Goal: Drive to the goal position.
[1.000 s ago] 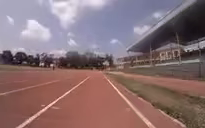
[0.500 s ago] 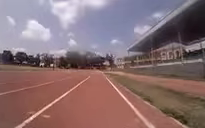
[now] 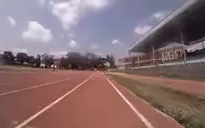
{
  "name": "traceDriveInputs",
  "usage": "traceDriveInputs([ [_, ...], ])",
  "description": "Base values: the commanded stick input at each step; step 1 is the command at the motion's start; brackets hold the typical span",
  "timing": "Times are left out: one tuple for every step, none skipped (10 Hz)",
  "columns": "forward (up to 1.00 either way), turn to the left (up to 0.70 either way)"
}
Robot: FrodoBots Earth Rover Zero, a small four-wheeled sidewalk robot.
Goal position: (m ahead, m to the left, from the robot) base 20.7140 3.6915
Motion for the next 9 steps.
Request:
traceDriveInputs([
  [0.7,0.0],
  [0.7,0.0],
  [0.7,0.0],
  [0.7,0.0],
  [0.7,0.0],
  [0.7,0.0],
  [0.7,0.0],
  [0.7,0.0],
  [0.7,0.0],
])
